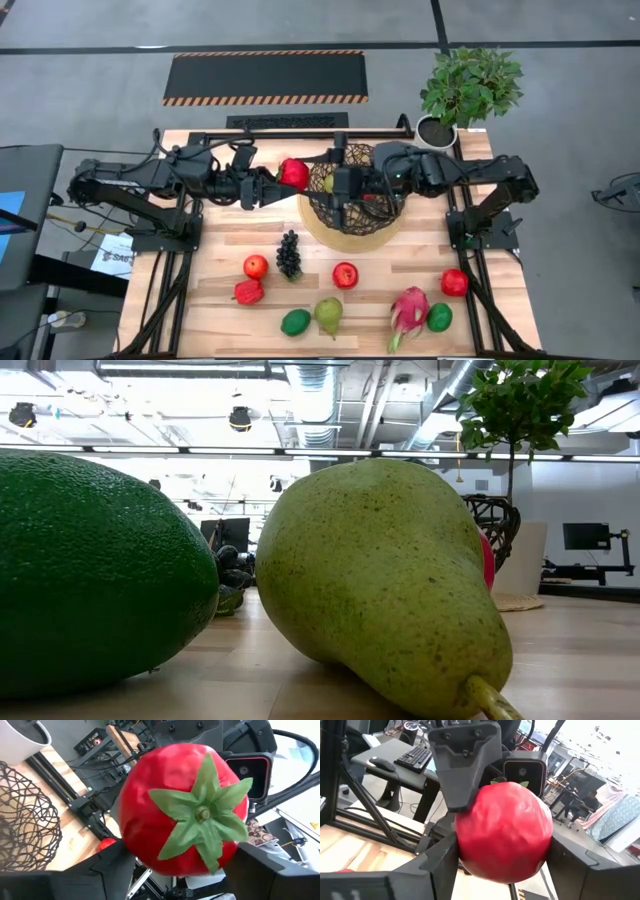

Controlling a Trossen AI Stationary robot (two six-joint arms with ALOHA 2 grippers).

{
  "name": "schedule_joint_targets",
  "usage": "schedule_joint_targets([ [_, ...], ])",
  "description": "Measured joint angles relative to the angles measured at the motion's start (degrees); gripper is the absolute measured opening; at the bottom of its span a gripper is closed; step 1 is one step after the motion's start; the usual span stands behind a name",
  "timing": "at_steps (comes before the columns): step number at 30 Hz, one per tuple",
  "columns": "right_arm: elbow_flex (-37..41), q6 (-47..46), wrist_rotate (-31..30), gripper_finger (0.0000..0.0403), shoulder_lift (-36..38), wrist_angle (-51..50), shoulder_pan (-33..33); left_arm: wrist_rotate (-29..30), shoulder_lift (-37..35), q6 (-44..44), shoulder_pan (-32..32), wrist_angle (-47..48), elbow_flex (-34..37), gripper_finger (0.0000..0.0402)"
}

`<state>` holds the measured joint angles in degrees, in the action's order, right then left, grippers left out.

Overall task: Build produce basket
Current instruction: Put the red tomato into the black basket

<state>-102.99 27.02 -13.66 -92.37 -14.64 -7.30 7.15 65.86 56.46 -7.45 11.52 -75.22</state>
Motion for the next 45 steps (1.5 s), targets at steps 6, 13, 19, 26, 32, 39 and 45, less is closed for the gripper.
schedule_joint_targets([
  [6,0.1,-3.2,-2.5,0.0257,0.7,-2.7,1.1,1.6,-0.1,-0.9,0.1,1.6,0.0,0.0292],
  [13,0.0,-7.8,-3.5,0.0256,5.1,-11.2,4.4,2.1,-0.6,-2.9,1.5,3.2,0.0,0.0298],
  [19,0.0,-22.4,-4.9,0.0262,9.1,-35.5,8.9,2.8,-1.9,-5.9,3.1,10.5,-0.1,0.0298],
  [26,8.3,-38.0,-4.4,0.0264,8.9,-56.8,15.4,6.6,-2.4,-8.0,3.4,20.5,0.0,0.0298],
  [32,22.5,-43.9,0.0,0.0266,8.9,-54.7,18.3,6.7,-2.4,-7.9,3.4,22.6,0.0,0.0298],
  [39,33.1,-46.2,4.3,0.0266,8.8,-47.1,18.9,5.7,-2.4,-7.7,3.4,22.8,0.0,0.0298],
  [45,34.3,-46.9,6.3,0.0281,8.5,-46.8,19.1,6.2,-2.4,-5.3,3.4,28.8,0.0,0.0298],
])
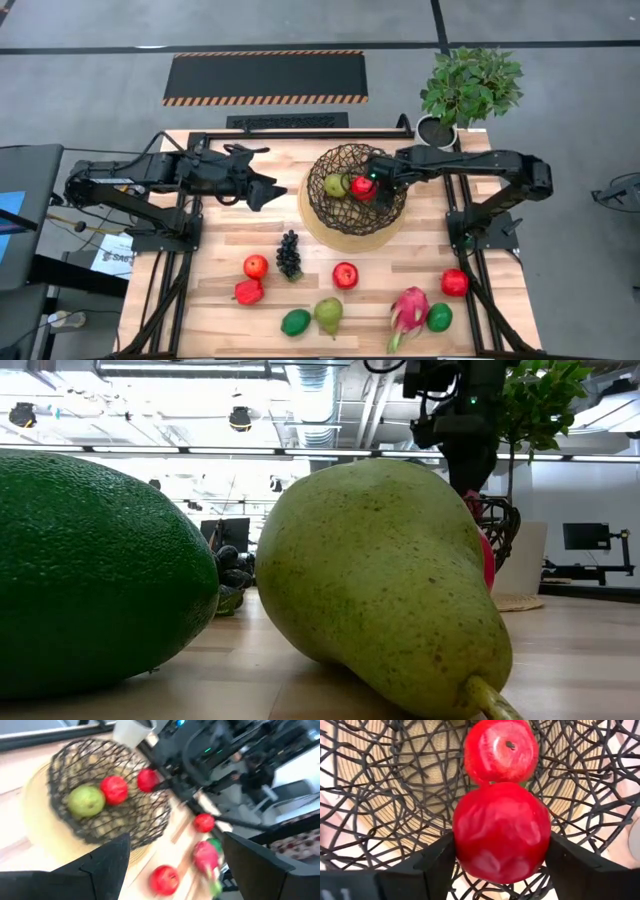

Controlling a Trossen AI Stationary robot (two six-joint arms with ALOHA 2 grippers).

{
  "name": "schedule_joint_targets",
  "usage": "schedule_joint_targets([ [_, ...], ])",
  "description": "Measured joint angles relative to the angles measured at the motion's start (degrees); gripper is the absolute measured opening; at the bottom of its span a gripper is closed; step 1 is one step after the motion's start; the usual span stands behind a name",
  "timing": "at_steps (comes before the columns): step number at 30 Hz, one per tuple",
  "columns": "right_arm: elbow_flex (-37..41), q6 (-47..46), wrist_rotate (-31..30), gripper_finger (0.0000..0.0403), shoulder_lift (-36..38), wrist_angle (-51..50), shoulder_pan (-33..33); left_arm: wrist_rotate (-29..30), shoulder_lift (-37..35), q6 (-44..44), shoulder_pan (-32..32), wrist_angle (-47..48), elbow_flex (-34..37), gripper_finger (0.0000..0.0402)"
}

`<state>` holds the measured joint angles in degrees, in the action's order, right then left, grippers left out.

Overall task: Build produce basket
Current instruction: Put the red tomato into the black basket, then put the left red apple into the black basket

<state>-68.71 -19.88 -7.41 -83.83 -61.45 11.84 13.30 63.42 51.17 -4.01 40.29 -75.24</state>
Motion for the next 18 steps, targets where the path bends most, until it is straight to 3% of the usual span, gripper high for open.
schedule_joint_targets([
  [10,0.0,0.2,0.1,0.0379,0.0,0.3,0.0,-2.8,0.1,5.4,-2.0,19.3,0.0,0.0298],
  [18,0.0,0.2,0.1,0.0394,0.0,0.4,0.0,-5.2,0.5,13.8,-8.5,23.7,4.9,0.0298],
])
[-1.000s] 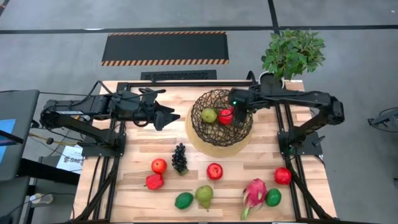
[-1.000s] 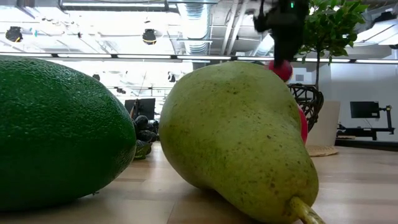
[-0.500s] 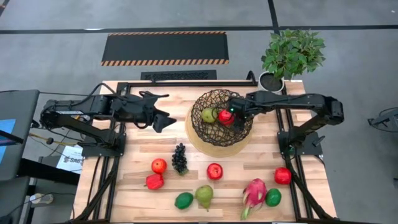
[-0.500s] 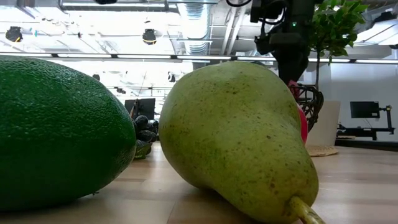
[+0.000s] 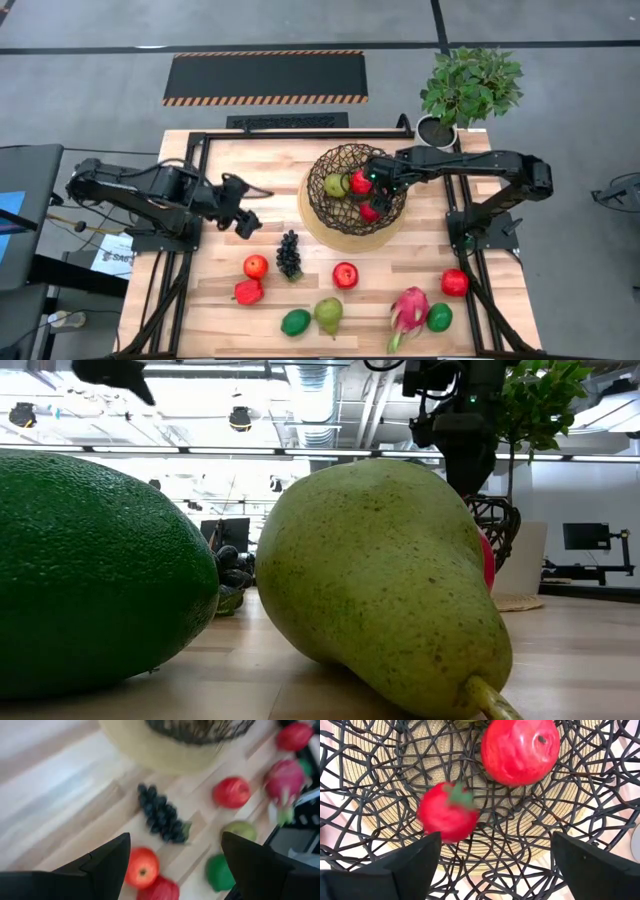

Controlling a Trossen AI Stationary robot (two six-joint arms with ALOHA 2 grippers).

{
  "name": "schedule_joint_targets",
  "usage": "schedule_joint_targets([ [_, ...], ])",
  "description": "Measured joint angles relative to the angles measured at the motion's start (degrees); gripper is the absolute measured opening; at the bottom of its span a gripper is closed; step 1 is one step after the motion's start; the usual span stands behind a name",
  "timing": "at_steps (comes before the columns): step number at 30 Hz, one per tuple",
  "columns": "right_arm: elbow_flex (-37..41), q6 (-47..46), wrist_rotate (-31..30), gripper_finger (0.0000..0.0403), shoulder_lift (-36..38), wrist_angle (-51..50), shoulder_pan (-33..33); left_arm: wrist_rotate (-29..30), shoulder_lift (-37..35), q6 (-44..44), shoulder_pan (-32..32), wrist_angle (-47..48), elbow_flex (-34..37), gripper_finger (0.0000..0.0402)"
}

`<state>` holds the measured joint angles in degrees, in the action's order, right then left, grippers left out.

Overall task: Build produce basket
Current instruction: Put the left red apple into the black basket

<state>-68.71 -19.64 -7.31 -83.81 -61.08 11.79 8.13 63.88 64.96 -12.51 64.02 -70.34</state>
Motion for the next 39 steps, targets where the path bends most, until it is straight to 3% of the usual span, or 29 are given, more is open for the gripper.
schedule_joint_targets([
  [17,0.0,2.4,1.4,0.0384,0.0,0.8,-0.1,0.7,2.1,21.1,-15.7,-9.9,16.1,0.0298],
  [27,0.0,5.2,1.6,0.0383,0.0,1.6,-0.1,0.2,16.7,17.4,-18.5,-10.7,16.1,0.0298],
  [39,0.0,7.8,1.7,0.0383,0.0,1.6,-0.1,-0.1,25.2,14.5,-18.5,-15.9,15.9,0.0298],
])
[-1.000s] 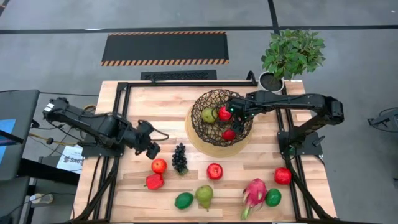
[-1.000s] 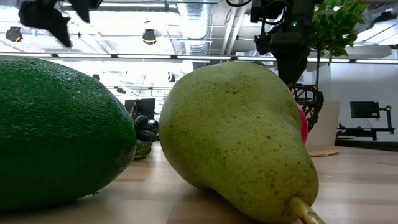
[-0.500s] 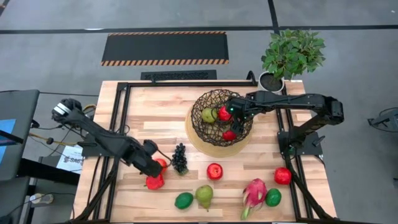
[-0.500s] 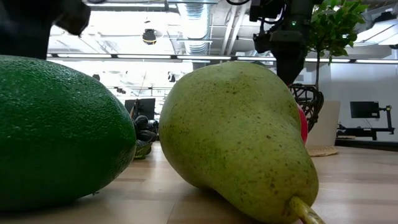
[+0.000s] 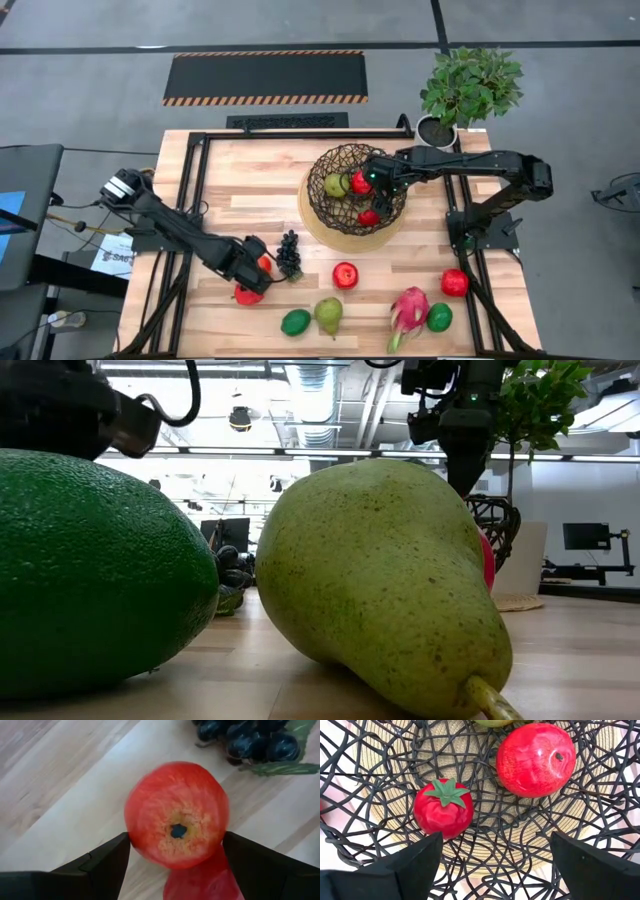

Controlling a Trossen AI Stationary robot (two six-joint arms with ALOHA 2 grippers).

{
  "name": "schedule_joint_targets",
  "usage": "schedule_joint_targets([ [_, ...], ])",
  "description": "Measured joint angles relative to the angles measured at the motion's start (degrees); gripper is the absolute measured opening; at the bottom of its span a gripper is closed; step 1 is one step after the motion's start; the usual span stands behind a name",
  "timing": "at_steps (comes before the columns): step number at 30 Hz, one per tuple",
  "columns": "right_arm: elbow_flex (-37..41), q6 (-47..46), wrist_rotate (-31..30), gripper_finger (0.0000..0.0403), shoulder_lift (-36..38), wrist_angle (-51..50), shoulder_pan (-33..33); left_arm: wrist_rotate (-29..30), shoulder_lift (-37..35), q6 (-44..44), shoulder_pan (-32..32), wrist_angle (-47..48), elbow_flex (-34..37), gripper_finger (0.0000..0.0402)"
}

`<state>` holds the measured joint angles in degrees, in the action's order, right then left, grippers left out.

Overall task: Build produce basket
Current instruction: Put the left red apple into the black basket

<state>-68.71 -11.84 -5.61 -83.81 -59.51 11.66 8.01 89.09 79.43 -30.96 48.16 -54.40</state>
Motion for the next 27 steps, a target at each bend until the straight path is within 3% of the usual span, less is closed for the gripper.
schedule_joint_targets([
  [6,0.0,0.1,0.1,0.0383,0.0,0.0,0.0,1.8,1.8,0.1,0.2,-2.0,-0.1,0.0294],
  [19,-1.1,0.2,0.1,0.0383,0.2,-1.2,0.0,3.2,1.1,2.1,3.7,-2.3,0.2,0.0242],
  [27,-7.0,1.2,0.1,0.0383,0.3,-1.9,0.0,3.2,-5.4,3.1,6.2,-2.0,0.3,0.0240],
])
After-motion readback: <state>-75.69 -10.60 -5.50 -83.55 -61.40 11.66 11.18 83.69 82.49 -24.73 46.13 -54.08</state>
